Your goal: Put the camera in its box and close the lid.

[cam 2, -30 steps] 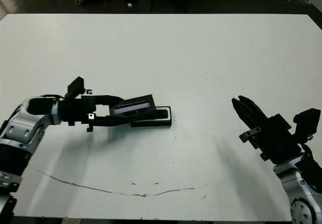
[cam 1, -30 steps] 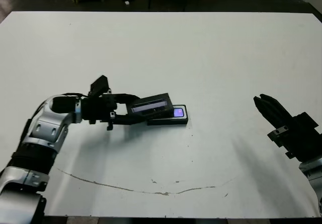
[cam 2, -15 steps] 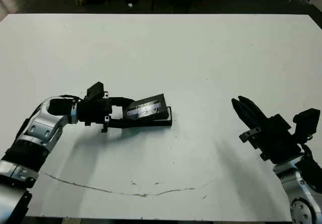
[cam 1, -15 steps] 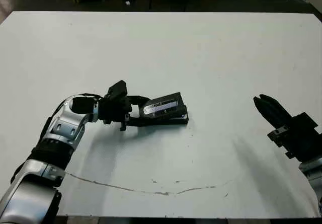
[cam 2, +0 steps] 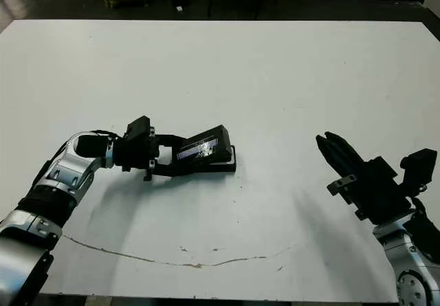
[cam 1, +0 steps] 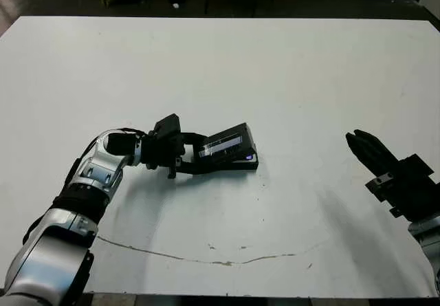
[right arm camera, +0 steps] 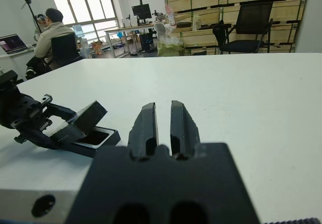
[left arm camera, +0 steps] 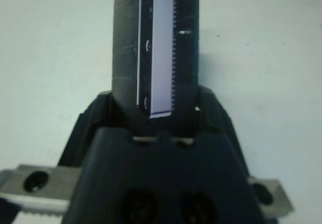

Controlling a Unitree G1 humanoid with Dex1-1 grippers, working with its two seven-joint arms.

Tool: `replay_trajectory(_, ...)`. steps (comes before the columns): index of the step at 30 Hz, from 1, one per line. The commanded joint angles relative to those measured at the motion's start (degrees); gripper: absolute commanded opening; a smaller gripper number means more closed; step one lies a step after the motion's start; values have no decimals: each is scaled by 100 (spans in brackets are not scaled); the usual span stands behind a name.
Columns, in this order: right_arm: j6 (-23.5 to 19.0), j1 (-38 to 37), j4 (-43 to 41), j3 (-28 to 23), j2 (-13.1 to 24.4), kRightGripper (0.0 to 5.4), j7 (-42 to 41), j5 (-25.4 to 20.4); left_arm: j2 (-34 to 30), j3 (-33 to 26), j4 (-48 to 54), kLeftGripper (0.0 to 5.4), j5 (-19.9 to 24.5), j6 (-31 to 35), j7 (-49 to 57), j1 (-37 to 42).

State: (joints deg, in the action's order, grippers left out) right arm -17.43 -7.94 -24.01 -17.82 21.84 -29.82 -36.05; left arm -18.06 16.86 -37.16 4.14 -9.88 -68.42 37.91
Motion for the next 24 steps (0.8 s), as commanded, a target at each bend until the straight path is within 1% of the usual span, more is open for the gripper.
replay_trajectory(1, -22, -77, 39, 21, 48, 0, -2, 56, -38, 148, -86, 226, -329, 65, 111, 71)
replay_trajectory(6, -48, -64, 38, 27, 42, 0, 8, 34, -31, 222, -70, 226, -348, 427, -88, 280)
replay_trajectory(9, -86, -63, 42, 26, 57, 0, 9, 19, -76, 314, 1, 226, -477, 600, -151, 424)
replay_trajectory(12, -64, -61, 67, 31, 58, 0, -34, 2, -113, 346, 89, 226, -534, 636, -214, 516)
replay_trajectory(16, -4, -52, 114, 42, 41, 0, -87, 18, -105, 335, 128, 226, -504, 894, -367, 647)
replay_trajectory(20, -22, -57, 80, 49, 47, 0, -62, 50, -49, 329, 43, 226, -492, 1070, -452, 753)
replay_trajectory(24, 14, -76, 76, 42, 46, 0, -67, 78, 7, 390, -61, 226, -582, 1150, -457, 857)
